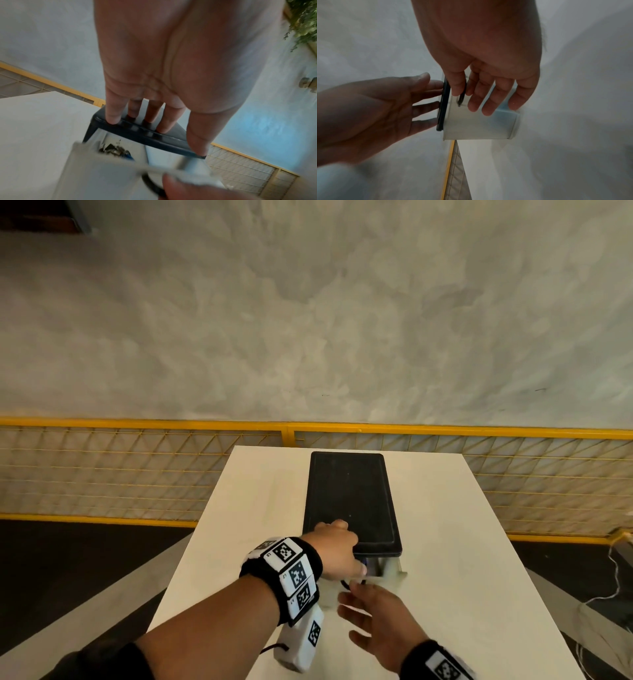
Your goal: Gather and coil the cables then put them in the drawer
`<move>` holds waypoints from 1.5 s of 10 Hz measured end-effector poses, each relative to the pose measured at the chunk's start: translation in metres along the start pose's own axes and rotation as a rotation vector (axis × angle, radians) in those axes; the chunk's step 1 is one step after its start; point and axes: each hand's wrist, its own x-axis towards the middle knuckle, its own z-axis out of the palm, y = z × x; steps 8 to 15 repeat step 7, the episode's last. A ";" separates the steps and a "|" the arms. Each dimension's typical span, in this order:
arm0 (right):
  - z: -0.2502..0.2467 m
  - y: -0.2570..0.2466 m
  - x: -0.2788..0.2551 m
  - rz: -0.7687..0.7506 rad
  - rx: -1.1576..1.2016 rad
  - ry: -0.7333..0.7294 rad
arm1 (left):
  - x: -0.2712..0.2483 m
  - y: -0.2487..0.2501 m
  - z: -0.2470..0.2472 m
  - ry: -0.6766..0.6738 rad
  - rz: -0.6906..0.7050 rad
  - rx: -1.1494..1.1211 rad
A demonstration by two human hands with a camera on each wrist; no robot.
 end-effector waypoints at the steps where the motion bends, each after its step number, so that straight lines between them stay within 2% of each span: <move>1: 0.005 -0.014 0.015 -0.063 0.016 -0.001 | 0.002 0.000 0.001 -0.017 -0.001 0.011; 2: 0.006 -0.020 0.028 -0.074 0.020 0.006 | 0.004 -0.001 0.000 -0.022 0.003 0.024; 4: 0.000 -0.022 0.020 -0.101 -0.147 -0.017 | 0.006 -0.008 -0.007 -0.008 0.009 -0.016; 6: -0.061 -0.013 -0.024 -0.248 -0.260 0.074 | -0.030 -0.031 0.032 0.290 -0.023 -0.494; 7: -0.110 -0.002 -0.052 -0.215 -0.242 0.148 | -0.065 -0.061 0.075 0.266 -0.164 -0.806; 15: -0.110 -0.002 -0.052 -0.215 -0.242 0.148 | -0.065 -0.061 0.075 0.266 -0.164 -0.806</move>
